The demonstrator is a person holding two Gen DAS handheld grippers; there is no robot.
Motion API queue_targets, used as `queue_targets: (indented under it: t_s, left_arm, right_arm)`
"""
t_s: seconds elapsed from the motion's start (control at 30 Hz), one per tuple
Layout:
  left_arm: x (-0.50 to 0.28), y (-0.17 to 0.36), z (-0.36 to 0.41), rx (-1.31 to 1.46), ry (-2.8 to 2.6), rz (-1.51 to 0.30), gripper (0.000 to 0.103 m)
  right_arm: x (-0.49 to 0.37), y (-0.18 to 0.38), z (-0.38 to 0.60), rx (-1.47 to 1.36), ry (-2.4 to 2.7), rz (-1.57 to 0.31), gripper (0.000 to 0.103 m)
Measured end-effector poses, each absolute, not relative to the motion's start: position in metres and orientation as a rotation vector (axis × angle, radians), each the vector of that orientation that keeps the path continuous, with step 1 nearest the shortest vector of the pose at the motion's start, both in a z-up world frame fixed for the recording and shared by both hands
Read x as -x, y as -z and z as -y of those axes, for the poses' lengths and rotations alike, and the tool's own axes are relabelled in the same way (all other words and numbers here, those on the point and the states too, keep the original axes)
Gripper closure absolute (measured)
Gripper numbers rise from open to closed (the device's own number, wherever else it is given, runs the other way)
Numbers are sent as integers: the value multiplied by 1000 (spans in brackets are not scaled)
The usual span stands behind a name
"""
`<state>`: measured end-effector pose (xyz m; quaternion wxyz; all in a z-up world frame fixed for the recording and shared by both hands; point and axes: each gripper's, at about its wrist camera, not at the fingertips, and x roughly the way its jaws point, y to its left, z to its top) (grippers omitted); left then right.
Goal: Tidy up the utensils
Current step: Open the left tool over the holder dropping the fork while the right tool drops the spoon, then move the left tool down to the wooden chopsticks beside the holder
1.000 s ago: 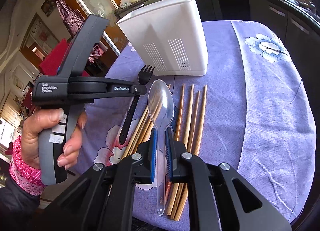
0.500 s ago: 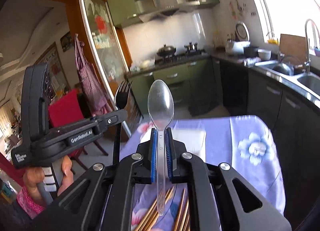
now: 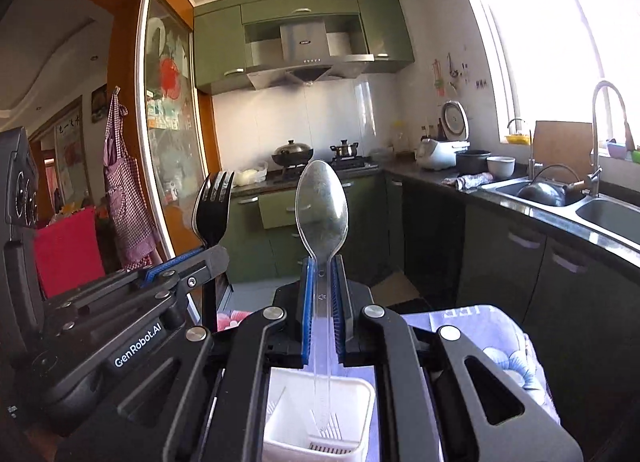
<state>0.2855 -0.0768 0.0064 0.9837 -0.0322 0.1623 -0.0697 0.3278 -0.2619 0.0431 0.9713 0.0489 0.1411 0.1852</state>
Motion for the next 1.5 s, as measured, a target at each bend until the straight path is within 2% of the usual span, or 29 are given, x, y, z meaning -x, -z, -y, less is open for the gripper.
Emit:
queue_targets:
  t_s: [0.23, 0.33, 0.4, 0.47, 0.67, 0.73, 0.77, 0.8, 0.87, 0.93, 1.0, 1.03, 1.07, 1.1, 1.3, 1.5]
  left_arm:
    - [-283, 29, 73, 24, 103, -374, 95]
    - [-285, 36, 72, 13, 100, -397, 92]
    - [-284, 38, 72, 7, 94, -398, 77]
    - [-279, 36, 69, 1, 87, -387, 69]
    - [-262, 18, 61, 8, 63, -389, 67]
    - [-251, 11, 57, 13, 59, -426, 63]
    - [-245, 10, 55, 10, 46, -466, 51]
    - [-238, 12, 52, 12, 30, -513, 44]
    - [-227, 28, 48, -7, -4, -651, 45]
    - [-222, 54, 46, -18, 24, -820, 53]
    - [-221, 86, 46, -17, 44, -995, 69]
    - [-220, 103, 45, -5, 55, -1070, 73]
    - [-221, 119, 45, 6, 66, -1144, 83]
    - [-222, 133, 44, 13, 76, -1202, 87]
    - [-223, 174, 57, -10, 90, -1335, 87]
    - [-216, 166, 61, -2, 97, -1334, 87]
  right_arm:
    - [-311, 2, 257, -61, -364, -326, 93]
    - [-300, 14, 257, -50, -366, -338, 89]
    - [-296, 16, 257, -44, -372, -337, 78]
    - [-290, 17, 257, -35, -369, -334, 78]
    - [-272, 11, 268, -65, -361, -327, 78]
    - [-259, 4, 276, -60, -348, -325, 77]
    - [-252, 3, 281, -47, -338, -333, 69]
    - [-245, 2, 287, -32, -330, -349, 63]
    - [-232, 7, 300, -7, -318, -396, 62]
    - [-221, 18, 313, 22, -296, -454, 62]
    - [-213, 31, 327, 32, -279, -518, 62]
    - [-211, 38, 333, 32, -277, -551, 62]
    - [-209, 45, 340, 33, -275, -582, 62]
    - [-208, 51, 345, 31, -274, -609, 62]
    - [-196, 79, 365, 28, -268, -676, 60]
    - [-194, 87, 374, 18, -272, -697, 60]
